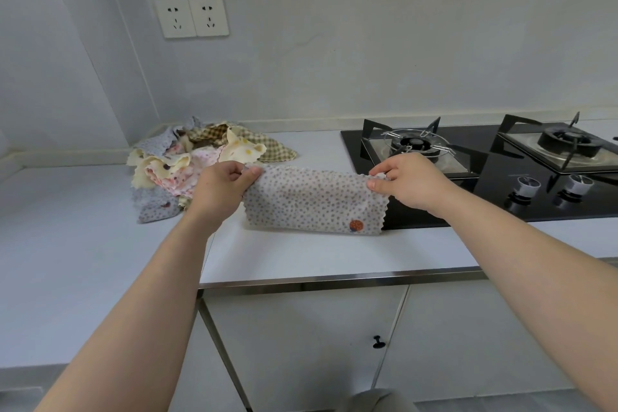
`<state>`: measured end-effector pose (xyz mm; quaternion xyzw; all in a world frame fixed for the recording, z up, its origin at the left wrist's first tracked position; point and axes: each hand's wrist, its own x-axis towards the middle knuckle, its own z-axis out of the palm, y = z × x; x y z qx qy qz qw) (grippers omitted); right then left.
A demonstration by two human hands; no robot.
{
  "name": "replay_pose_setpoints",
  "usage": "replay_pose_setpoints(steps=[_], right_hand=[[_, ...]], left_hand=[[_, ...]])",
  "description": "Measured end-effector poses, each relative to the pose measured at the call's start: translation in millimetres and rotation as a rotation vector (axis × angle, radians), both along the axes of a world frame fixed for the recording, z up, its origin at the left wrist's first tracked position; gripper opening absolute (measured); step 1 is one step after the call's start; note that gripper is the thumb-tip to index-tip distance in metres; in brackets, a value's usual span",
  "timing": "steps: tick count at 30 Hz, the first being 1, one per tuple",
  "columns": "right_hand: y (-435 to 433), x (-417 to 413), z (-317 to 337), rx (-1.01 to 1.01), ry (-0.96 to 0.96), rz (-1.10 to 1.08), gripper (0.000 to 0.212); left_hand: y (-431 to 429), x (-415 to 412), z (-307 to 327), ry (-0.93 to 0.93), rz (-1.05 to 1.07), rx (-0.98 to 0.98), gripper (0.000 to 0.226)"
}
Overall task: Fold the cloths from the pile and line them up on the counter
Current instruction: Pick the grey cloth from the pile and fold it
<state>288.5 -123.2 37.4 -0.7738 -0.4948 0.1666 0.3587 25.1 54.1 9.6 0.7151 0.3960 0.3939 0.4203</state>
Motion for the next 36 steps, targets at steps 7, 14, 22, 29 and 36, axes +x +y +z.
replay_pose_setpoints(steps=[7, 14, 22, 29, 36], right_hand=[[2, -4, 2, 0.077, 0.005, -0.028, 0.01], [6, -4, 5, 0.092, -0.06, -0.052, 0.02], [2, -8, 11, 0.079, -0.145, -0.02, 0.02], [1, -13, 28, -0.005, -0.049, 0.129, 0.02], [11, -14, 29, -0.125, 0.058, 0.204, 0.023]], left_hand=[[-3, 0, 4, -0.047, -0.02, -0.032, 0.032], [-6, -5, 15, -0.106, -0.104, -0.091, 0.02], [-16, -8, 24, 0.237, -0.048, 0.174, 0.012], [-13, -21, 39, 0.287, -0.019, 0.131, 0.007], [-7, -39, 48, 0.398, -0.055, 0.07, 0.003]])
